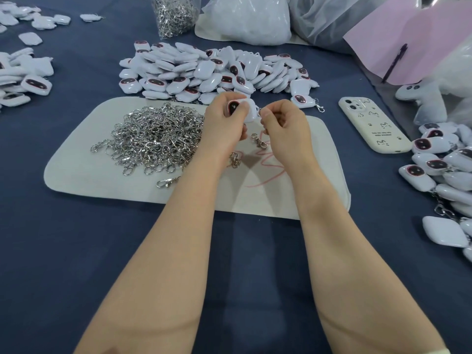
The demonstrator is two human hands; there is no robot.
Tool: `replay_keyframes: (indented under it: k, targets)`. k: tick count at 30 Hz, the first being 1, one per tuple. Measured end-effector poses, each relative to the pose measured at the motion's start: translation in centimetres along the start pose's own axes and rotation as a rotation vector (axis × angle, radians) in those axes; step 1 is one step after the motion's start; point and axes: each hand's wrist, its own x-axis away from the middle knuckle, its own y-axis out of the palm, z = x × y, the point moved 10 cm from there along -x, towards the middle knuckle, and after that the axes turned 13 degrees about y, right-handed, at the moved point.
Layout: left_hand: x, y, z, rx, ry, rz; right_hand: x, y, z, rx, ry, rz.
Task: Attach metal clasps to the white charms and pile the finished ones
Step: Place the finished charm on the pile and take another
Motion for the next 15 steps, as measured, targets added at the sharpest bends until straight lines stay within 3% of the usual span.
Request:
replay_keyframes:
  k: [3,8,15]
  targets:
    - [-0.2,0.1,1.5,-0.184,0.179,-0.051,0.0,0.0,-0.2,0.086,-0.049,0.016]
    - [-0.1,1.0,2.3,-0.346,0.325,-0.134,0.2,0.2,-0.2,0.205,-0.089,0.021]
    - [0.0,1.6,2.3,-0.51,0.387,-0.201,0.0,0.8,0.3,0.302,-0.068,-0.014]
